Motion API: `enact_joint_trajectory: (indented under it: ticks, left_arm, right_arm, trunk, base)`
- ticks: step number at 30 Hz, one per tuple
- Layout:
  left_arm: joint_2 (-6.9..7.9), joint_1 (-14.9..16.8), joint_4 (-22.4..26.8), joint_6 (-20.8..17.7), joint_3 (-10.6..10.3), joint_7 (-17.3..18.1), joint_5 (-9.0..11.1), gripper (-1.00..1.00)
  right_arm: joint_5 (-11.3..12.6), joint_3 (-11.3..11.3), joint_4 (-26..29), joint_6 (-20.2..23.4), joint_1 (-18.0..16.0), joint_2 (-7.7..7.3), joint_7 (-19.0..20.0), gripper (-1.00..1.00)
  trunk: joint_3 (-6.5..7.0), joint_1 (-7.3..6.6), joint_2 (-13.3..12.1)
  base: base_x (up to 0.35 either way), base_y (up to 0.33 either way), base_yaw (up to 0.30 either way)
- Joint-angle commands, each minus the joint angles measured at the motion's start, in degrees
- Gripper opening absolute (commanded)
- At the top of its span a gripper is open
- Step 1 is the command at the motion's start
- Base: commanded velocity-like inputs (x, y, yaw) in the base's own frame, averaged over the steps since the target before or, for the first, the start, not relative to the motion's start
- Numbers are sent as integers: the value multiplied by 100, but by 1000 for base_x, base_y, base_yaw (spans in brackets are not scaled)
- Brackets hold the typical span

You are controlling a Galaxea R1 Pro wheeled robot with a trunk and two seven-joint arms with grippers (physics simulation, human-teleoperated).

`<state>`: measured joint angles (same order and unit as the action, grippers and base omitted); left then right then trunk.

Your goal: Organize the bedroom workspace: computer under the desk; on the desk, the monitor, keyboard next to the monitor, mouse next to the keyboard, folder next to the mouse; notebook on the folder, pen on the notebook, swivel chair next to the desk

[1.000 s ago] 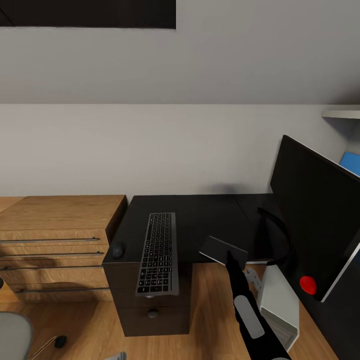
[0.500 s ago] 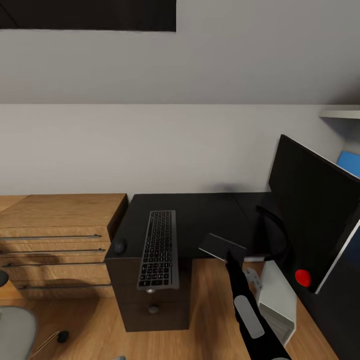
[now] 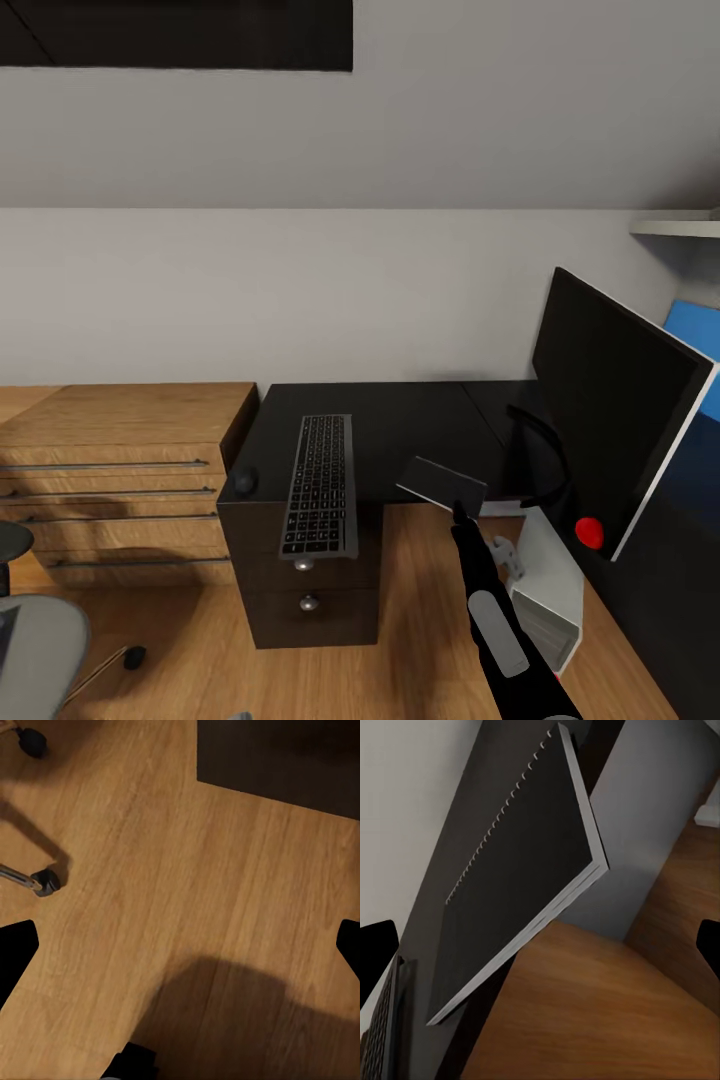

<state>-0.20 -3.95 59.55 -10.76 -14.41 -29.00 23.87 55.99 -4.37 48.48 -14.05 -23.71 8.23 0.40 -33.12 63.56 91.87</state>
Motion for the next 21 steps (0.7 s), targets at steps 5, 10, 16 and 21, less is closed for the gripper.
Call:
enact_joint_trajectory:
  ticks: [5,10,16,21]
  left_arm:
    - [2,0,13,-22,-9,-35,30,100]
    - [2,0,13,-22,-9,-35,30,100]
    - [2,0,13,-22,-9,-35,30,100]
    - [2,0,13,-22,-9,-35,30,100]
  right_arm:
    - [53,-2,4,-15,-2,3,4,100]
    - [53,-2,4,-14,-2,3,4,100]
    - [53,-2,4,-13,-2,3,4,100]
    - [53,-2,4,-14,-2,3,4,100]
  trunk:
    - [-5,0,3]
    - [-5,0,3]
    - [-5,0,3]
    - [-5,0,3]
  base:
    - [-5,0,0]
    - [-9,0,0]
    - [-161,0,0]
    - [-226,0,0]
